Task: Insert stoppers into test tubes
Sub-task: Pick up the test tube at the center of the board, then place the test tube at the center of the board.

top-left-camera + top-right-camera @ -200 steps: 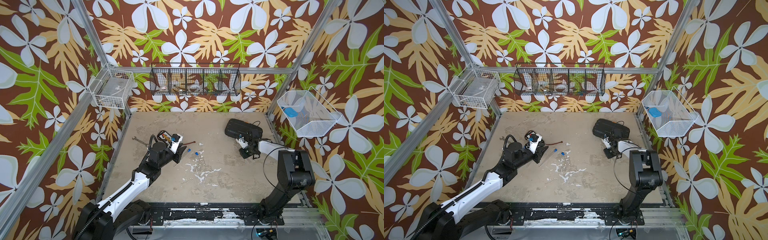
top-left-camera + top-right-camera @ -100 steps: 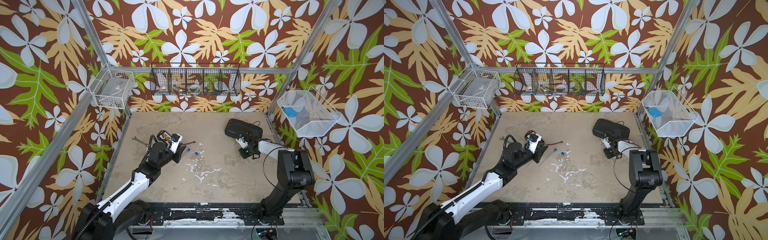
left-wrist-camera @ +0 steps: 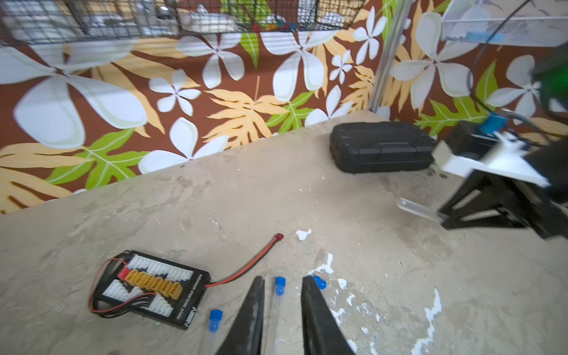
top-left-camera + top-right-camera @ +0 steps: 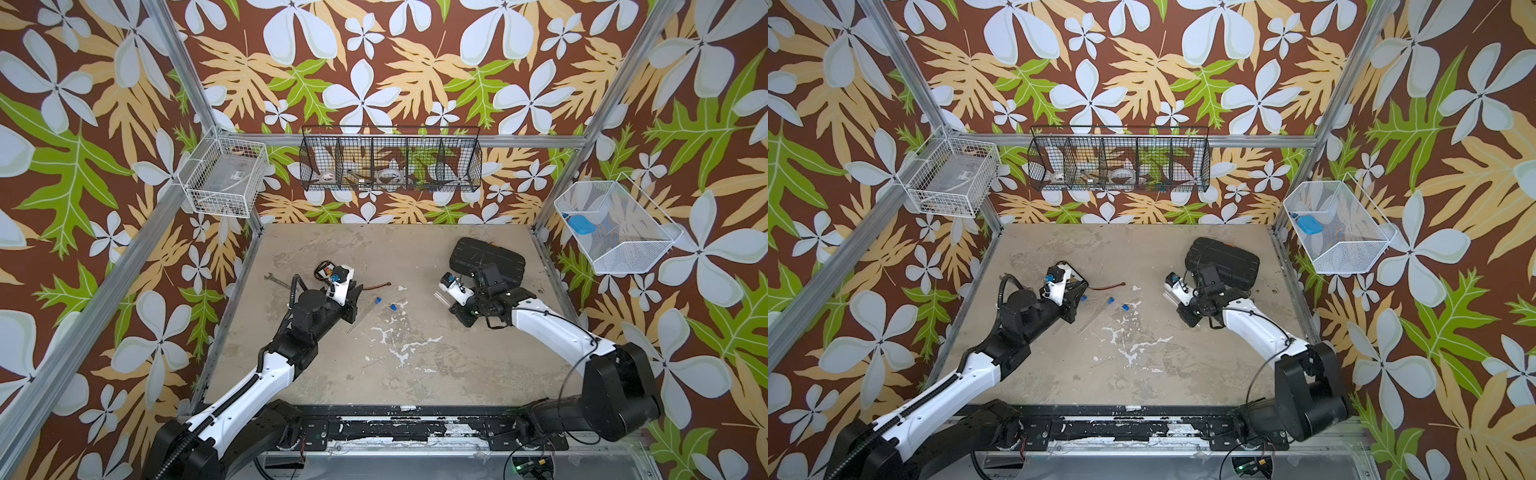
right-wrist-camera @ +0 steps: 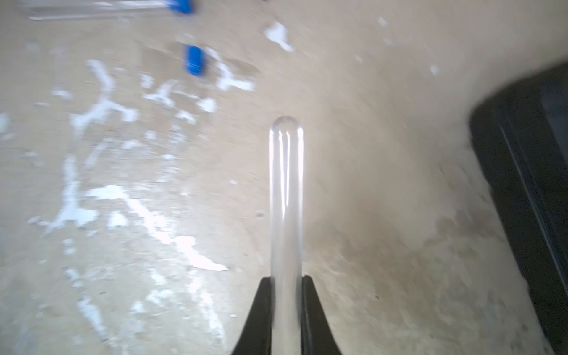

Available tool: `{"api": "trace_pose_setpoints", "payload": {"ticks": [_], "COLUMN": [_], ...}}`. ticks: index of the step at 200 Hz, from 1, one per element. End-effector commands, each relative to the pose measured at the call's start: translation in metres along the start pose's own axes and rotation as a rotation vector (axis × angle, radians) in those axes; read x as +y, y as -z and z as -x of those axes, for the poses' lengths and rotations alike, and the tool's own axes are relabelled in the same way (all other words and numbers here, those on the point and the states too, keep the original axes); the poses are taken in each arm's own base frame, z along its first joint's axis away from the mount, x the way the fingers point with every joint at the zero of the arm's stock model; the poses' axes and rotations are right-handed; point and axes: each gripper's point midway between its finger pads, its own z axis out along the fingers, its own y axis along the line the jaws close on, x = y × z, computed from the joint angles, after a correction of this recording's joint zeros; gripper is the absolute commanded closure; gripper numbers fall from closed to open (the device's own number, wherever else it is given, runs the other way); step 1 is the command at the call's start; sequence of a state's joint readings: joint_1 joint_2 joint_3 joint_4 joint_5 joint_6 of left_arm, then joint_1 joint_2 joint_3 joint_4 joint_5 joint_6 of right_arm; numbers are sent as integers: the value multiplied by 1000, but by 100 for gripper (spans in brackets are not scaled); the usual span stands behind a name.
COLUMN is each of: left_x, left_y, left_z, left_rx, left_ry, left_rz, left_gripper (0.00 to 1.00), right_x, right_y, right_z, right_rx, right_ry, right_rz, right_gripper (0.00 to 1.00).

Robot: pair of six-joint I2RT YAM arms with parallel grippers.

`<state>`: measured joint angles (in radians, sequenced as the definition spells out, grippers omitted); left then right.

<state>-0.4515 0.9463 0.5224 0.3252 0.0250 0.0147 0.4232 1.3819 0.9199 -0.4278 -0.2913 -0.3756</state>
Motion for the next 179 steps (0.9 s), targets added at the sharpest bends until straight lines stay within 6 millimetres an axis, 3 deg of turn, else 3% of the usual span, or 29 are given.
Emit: {"api": "trace_pose_setpoints", "payload": {"ticks": [1, 46, 84, 142, 179], "left_x": [28, 50, 74, 73, 67], "left_y": [10, 31, 51, 62, 60], "left_z": [18, 18, 4, -6, -6], "left_rx": [-93, -141, -128, -114, -109], "left_ry": [51, 127, 277, 327, 323], "left_rz": [160, 287, 436, 428, 394], "left_gripper": [76, 73, 66, 65, 63], "right_x": [50, 109, 139, 137, 139], "right_y": [5, -4, -25, -75, -94], "right_z": [7, 8, 8, 13, 9], "right_rx": [1, 57, 79, 173, 212], "right_ry": [167, 415, 623, 704, 703], "right_rz": [127, 220, 279, 282, 308], "right_gripper": [88, 88, 88, 87, 86]}}
